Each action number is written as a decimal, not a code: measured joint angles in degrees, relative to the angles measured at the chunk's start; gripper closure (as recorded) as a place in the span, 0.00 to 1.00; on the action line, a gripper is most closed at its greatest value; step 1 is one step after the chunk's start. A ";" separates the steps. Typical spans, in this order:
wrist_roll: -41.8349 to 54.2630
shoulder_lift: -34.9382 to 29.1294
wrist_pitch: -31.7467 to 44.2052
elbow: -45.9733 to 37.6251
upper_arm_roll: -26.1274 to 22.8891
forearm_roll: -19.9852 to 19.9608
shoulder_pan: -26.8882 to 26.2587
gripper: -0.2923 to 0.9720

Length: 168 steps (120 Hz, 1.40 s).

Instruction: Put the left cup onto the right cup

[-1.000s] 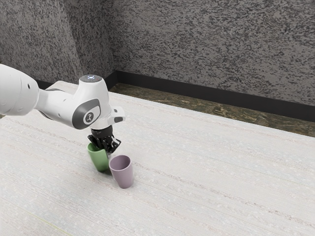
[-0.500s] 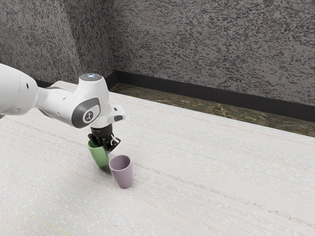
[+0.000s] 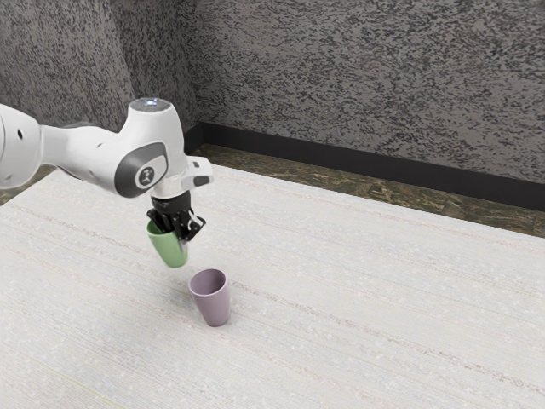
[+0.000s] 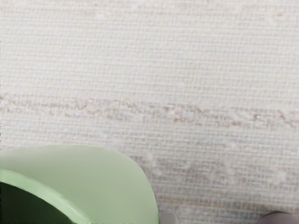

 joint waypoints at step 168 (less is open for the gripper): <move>-7.73 -6.58 -9.34 0.48 -11.19 -0.13 -0.05 0.85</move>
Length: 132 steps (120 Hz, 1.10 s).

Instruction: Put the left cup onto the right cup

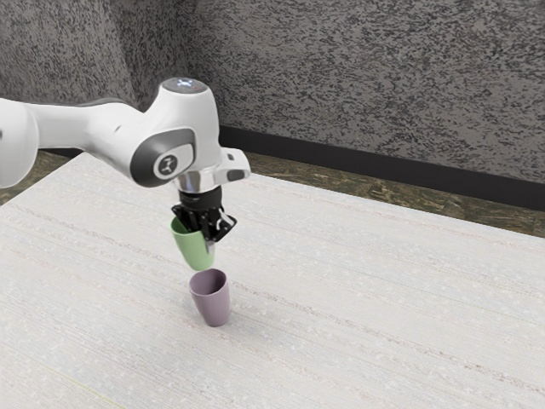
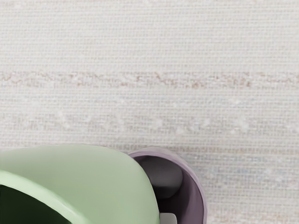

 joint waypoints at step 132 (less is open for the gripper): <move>-7.89 -0.29 -0.67 -1.17 -3.24 0.12 1.00 0.85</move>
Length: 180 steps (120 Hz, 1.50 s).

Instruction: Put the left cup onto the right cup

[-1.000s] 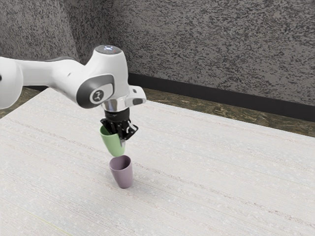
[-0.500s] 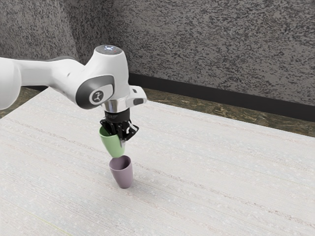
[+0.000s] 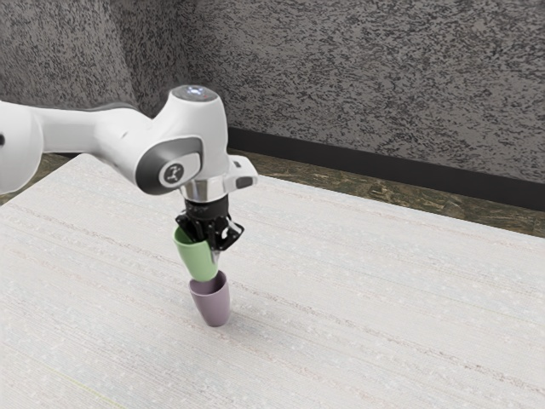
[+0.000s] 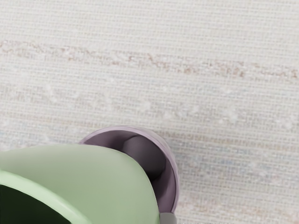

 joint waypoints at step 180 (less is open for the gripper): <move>-4.28 0.71 0.13 -0.66 0.27 0.03 -0.25 0.85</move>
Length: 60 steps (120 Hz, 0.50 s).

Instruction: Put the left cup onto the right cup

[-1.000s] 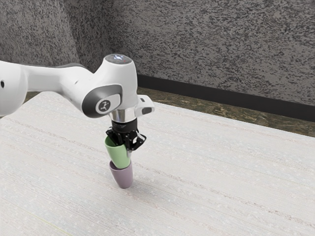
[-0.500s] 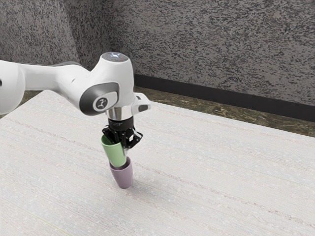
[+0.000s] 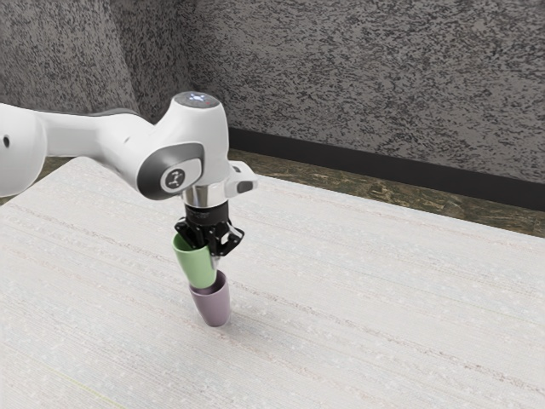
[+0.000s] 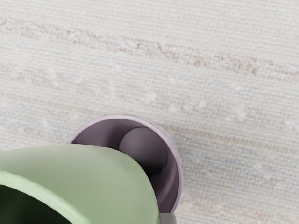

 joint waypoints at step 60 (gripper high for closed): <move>-0.37 0.22 0.16 0.15 0.01 0.37 -0.49 0.85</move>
